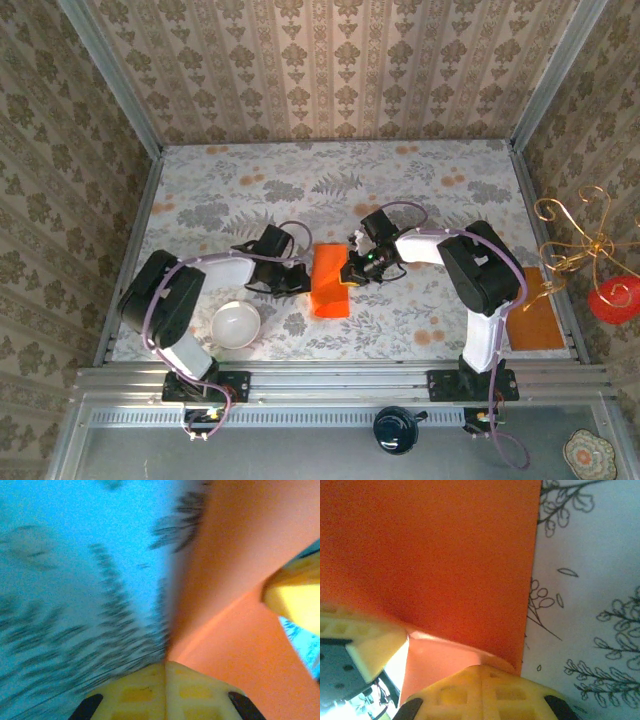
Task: Fold a paper plane with a square sheet of paper (pick it up from the middle)
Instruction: First fold the square sheet of paper in half at the center of the table.
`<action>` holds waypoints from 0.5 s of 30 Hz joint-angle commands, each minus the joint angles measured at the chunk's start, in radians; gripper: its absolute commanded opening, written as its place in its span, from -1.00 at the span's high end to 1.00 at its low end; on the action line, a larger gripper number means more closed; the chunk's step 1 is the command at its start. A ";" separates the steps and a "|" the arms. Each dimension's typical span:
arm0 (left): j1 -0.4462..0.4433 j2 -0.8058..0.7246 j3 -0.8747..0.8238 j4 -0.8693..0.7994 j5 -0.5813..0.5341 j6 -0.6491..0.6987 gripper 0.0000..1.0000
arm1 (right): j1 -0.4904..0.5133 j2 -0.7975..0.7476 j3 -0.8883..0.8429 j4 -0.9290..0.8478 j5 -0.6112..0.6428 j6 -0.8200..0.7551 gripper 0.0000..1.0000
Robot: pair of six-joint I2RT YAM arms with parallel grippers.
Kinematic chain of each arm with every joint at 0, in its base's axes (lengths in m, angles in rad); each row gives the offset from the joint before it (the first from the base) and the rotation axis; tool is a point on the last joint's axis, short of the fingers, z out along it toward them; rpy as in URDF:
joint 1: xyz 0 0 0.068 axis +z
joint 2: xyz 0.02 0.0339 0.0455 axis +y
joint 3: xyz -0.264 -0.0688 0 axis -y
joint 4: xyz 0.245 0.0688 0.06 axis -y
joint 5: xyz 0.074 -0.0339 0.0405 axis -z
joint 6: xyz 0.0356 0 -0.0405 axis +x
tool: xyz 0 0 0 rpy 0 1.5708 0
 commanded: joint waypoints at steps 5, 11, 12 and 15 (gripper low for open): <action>0.023 -0.118 0.027 -0.052 0.010 0.019 0.81 | 0.016 0.135 -0.085 -0.221 0.353 0.004 0.90; -0.071 0.013 0.128 0.063 0.054 -0.026 0.81 | 0.016 0.143 -0.082 -0.221 0.349 0.001 0.90; -0.078 0.044 0.145 0.073 0.057 -0.030 0.81 | 0.016 0.145 -0.083 -0.221 0.348 0.001 0.90; -0.085 0.125 0.164 0.139 0.081 -0.061 0.81 | 0.016 0.148 -0.084 -0.221 0.351 0.001 0.90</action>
